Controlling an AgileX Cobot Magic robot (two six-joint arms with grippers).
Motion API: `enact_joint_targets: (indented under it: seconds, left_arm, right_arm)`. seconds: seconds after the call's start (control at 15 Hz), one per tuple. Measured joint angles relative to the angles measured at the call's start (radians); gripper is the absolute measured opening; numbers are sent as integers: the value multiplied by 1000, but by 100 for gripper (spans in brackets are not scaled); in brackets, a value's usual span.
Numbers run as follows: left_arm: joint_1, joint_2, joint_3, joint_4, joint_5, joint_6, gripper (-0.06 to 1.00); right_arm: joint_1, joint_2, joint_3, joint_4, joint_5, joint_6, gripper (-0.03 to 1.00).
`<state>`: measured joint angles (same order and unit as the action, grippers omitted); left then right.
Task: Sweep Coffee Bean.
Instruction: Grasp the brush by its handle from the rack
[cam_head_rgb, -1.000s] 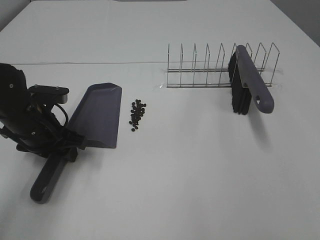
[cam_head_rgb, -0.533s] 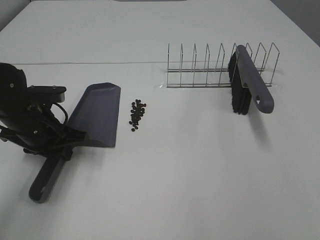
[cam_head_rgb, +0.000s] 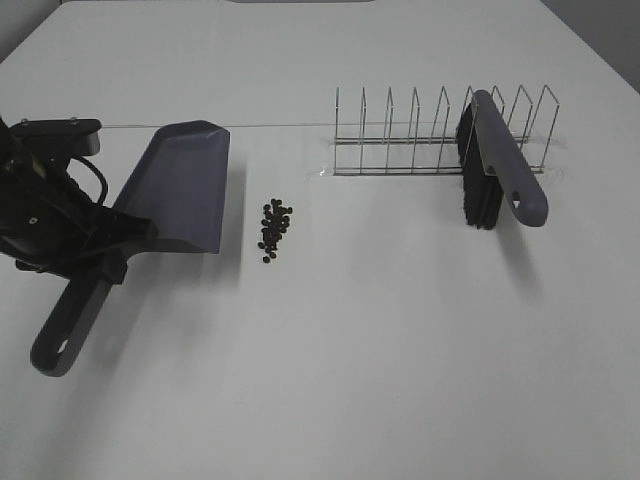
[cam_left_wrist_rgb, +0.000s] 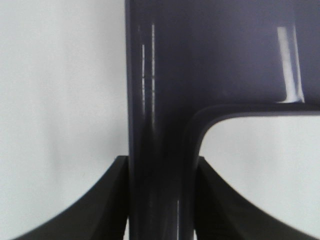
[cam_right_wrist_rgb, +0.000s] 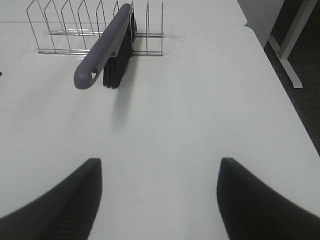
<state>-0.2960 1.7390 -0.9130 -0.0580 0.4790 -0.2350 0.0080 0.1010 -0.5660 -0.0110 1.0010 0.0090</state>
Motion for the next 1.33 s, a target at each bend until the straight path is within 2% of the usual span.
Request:
enact_joint_targets:
  seconds: [0.27, 0.53, 0.6, 0.8, 0.87, 1.13, 1.33]
  left_arm:
    - [0, 0, 4, 7, 11, 0, 36]
    - [0, 0, 4, 18, 11, 0, 36]
    - [0, 0, 4, 18, 11, 0, 36]
    - [0, 0, 4, 18, 11, 0, 36]
    - [0, 0, 4, 18, 11, 0, 36]
    - [0, 0, 4, 18, 11, 0, 36]
    - [0, 0, 4, 19, 10, 0, 36]
  right_arm:
    - [0, 344, -138, 23, -77, 0, 59]
    - [0, 757, -391, 84, -82, -87, 59]
    - [0, 801, -421, 90, -81, -89, 59]
    - [0, 1127, -637, 137, -32, -97, 59]
    - [0, 1298, -772, 142, -10, -103, 59]
    - [6, 1576, -1008, 140, 45, -103, 59]
    - [65, 1785, -1203, 111, 143, -75, 59]
